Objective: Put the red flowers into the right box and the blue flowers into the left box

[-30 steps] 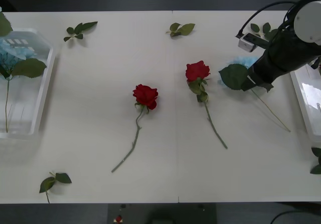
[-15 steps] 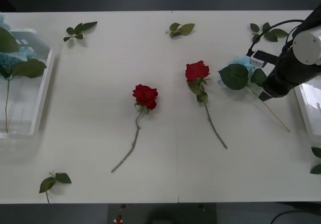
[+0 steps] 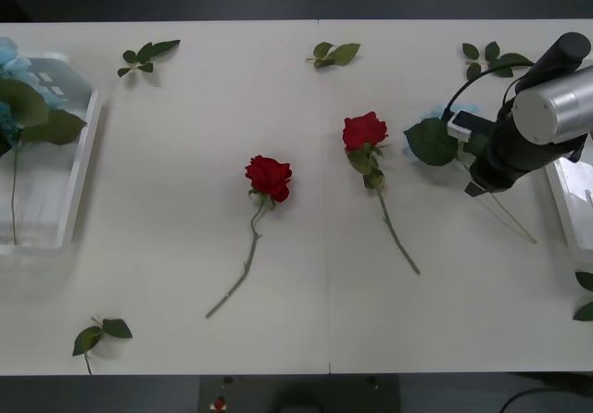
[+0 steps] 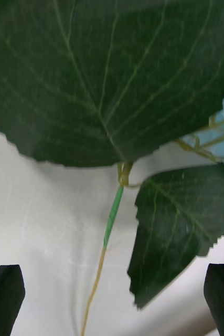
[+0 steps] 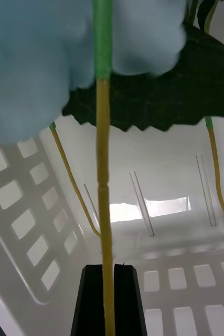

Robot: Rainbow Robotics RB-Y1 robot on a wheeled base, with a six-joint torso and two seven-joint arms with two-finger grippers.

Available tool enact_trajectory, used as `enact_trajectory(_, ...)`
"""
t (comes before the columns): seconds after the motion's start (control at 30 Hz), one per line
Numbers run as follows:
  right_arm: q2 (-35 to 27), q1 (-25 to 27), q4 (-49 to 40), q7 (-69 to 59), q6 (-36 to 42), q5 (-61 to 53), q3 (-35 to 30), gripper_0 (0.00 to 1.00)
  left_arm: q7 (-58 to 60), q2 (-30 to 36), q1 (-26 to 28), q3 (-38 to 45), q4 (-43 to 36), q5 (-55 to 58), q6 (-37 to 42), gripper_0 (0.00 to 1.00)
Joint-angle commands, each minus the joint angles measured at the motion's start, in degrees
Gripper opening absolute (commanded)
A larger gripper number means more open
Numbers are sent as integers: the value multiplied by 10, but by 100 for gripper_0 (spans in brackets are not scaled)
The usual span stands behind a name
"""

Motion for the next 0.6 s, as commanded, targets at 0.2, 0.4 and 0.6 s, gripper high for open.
enact_trajectory(0.2, 35, -12, 26, 22, -31, 35, -5, 100, 26, 16, -15, 13, -7, 13, -6, 100)
enact_trajectory(0.4, 55, -20, 55, 25, -42, 52, -5, 100, -21, 16, -15, 100, -30, 37, 77, 100)
enact_trajectory(0.6, 71, -37, 98, 26, -57, 52, -5, 100, -26, 16, -15, 183, -70, 82, 183, 100)
